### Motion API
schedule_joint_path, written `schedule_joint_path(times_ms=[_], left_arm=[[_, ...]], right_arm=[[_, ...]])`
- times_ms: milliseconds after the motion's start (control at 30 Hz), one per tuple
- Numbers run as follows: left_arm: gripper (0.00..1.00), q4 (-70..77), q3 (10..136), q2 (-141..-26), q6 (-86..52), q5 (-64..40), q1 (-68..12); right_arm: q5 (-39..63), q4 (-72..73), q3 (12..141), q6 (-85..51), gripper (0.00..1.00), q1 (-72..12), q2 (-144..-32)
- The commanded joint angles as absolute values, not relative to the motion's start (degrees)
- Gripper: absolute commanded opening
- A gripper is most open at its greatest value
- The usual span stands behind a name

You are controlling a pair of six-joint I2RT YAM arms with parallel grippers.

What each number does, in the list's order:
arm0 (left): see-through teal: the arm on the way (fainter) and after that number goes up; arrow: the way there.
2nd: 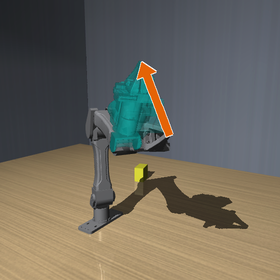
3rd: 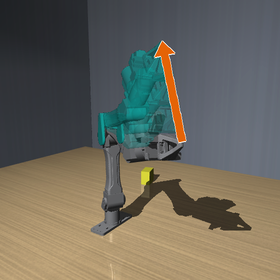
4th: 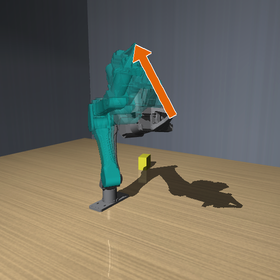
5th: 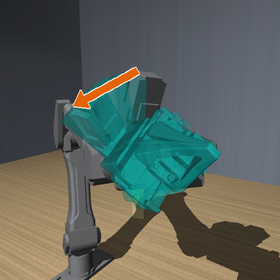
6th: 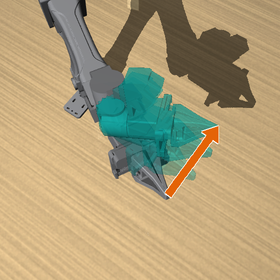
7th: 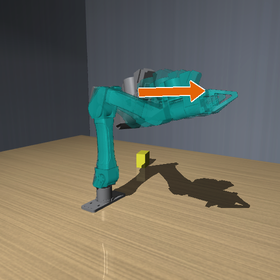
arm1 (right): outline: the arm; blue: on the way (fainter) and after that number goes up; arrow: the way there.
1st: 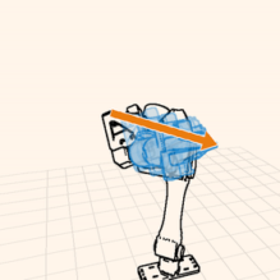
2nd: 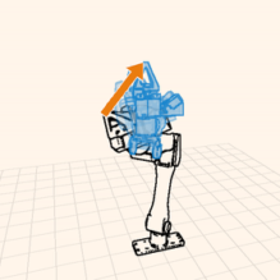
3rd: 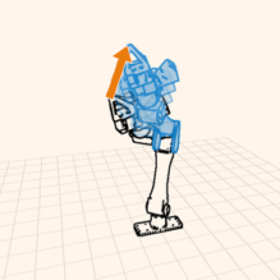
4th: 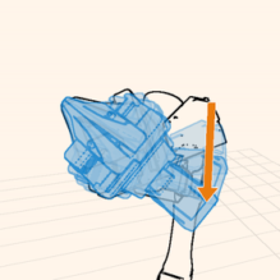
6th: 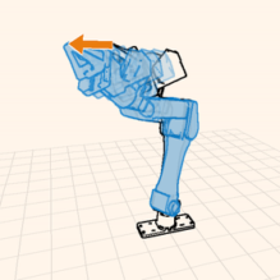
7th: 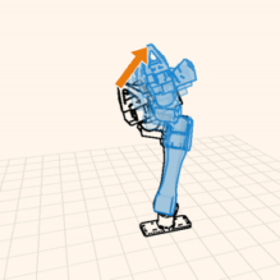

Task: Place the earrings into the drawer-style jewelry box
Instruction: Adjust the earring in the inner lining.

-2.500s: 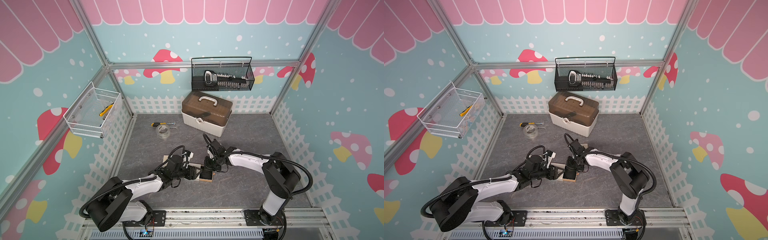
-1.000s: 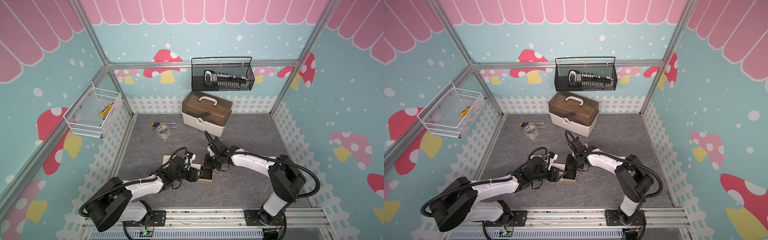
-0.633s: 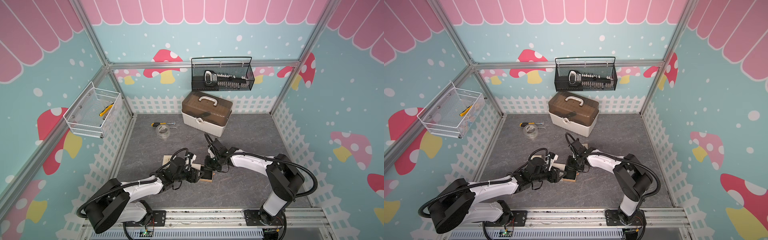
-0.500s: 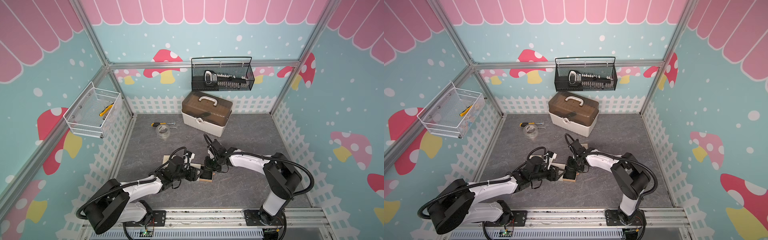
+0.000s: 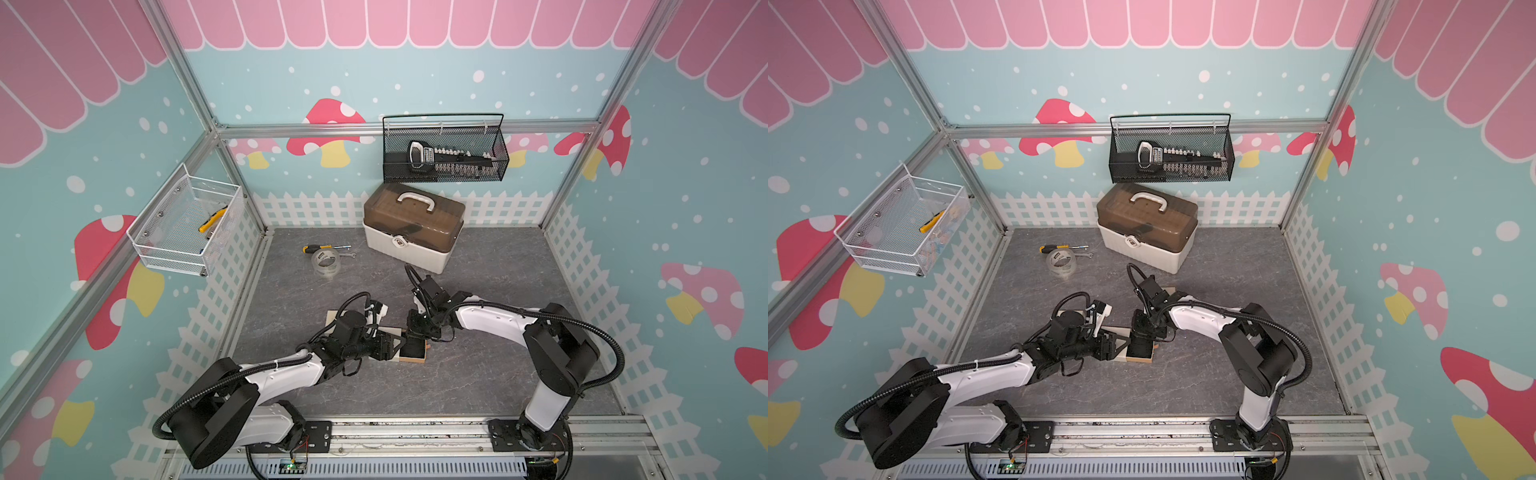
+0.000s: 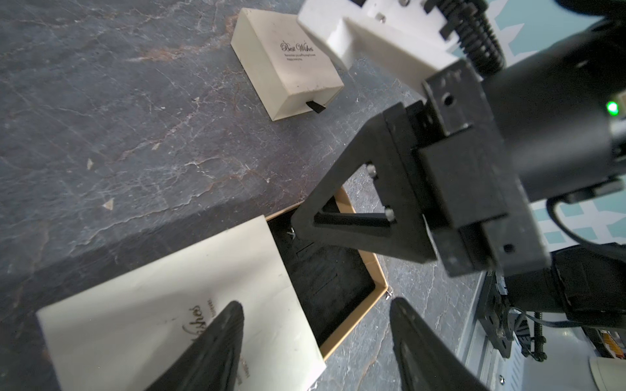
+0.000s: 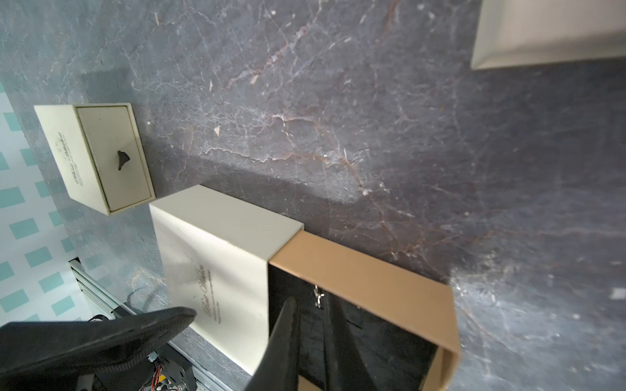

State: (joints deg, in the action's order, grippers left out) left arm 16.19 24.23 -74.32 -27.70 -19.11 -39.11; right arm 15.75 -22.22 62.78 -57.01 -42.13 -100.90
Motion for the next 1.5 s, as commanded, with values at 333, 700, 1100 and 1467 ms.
schedule_joint_path(times_ms=[333,700,1100,1467], left_arm=[[0.69,16.86,24.26,-75.38,-27.60,-19.76,-38.98],[0.69,16.68,24.34,-75.50,-27.60,-19.86,-38.94],[0.69,16.54,24.34,-75.40,-27.60,-19.75,-38.98],[0.69,16.91,24.04,-74.64,-27.42,-20.00,-38.96]], right_arm=[[13.89,-24.54,65.19,-55.72,0.15,-43.30,-103.51],[12.33,-25.65,65.83,-55.28,0.11,-43.51,-104.41],[11.34,-26.19,65.92,-55.26,0.00,-43.64,-103.65],[12.79,-25.08,62.27,-57.19,0.00,-43.52,-96.65]])
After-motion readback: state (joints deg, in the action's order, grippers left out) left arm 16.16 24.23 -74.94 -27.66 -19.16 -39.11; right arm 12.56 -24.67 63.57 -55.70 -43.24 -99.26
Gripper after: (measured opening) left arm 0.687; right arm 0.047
